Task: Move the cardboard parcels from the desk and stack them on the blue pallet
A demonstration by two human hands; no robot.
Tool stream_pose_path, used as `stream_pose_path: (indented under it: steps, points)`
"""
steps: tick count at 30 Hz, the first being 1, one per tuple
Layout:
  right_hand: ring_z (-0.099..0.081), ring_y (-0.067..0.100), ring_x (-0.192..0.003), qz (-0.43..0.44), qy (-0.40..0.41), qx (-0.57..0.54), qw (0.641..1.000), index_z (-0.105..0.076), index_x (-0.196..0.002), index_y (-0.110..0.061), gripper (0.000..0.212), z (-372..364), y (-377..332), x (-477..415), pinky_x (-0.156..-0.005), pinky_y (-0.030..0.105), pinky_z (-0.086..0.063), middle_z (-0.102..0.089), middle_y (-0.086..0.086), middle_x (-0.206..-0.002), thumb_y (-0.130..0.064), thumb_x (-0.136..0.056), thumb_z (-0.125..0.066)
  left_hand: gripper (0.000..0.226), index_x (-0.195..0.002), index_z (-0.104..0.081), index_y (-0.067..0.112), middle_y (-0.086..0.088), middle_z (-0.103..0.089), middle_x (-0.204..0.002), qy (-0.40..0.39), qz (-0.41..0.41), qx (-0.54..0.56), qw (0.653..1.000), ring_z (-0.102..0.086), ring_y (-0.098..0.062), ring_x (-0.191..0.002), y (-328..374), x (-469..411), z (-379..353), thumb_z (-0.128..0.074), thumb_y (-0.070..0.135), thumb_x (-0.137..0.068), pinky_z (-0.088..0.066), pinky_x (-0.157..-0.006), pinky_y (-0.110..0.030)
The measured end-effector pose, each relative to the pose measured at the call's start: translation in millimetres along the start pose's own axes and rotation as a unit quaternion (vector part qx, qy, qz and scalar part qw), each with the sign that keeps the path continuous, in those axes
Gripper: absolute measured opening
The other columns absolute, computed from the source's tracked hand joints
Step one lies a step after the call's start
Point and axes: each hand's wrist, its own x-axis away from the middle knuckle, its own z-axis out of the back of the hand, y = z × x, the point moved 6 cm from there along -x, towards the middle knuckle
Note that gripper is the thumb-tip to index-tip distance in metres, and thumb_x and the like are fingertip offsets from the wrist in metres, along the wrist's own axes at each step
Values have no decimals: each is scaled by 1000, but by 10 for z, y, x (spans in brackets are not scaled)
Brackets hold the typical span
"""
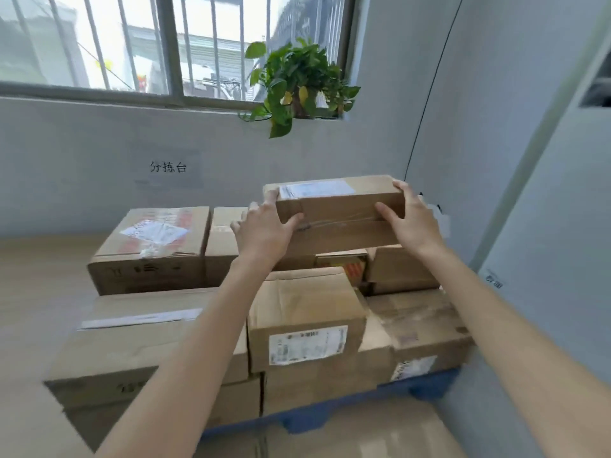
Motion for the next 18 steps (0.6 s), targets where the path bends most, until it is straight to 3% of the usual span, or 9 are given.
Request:
stream_pose_path:
  steps: [11, 14, 18]
  points:
    - [-43, 29, -127, -75, 29, -26, 996, -31, -146, -26, 57, 701, 1524, 377, -100, 38, -35, -43, 13, -140, -38, -95, -54, 52, -129, -38, 29, -9, -53, -120, -76, -58, 27, 995, -50, -30, -114, 1092, 517, -1036, -61, 51, -87, -36, -98, -47]
    - [-45, 30, -124, -81, 15, -29, 996, -32, -146, -25, 56, 666, 1755, 497, -95, 34, -34, -44, 13, -138, -35, -96, -55, 52, -126, -39, 26, -7, -54, -117, -92, -69, 4, 993, -51, -28, -110, 1111, 666, -1215, -61, 52, -86, -36, -100, -49]
    - [-44, 31, -126, -96, -19, -43, 994, -32, -146, -24, 56, 476, 2004, 670, -102, 41, -35, -43, 13, -141, -33, -95, -56, 57, -129, -34, 27, -9, -56, -116, -98, -92, -82, 988, -50, -29, -109, 1020, 833, -1424, -56, 58, -86, -37, -94, -46]
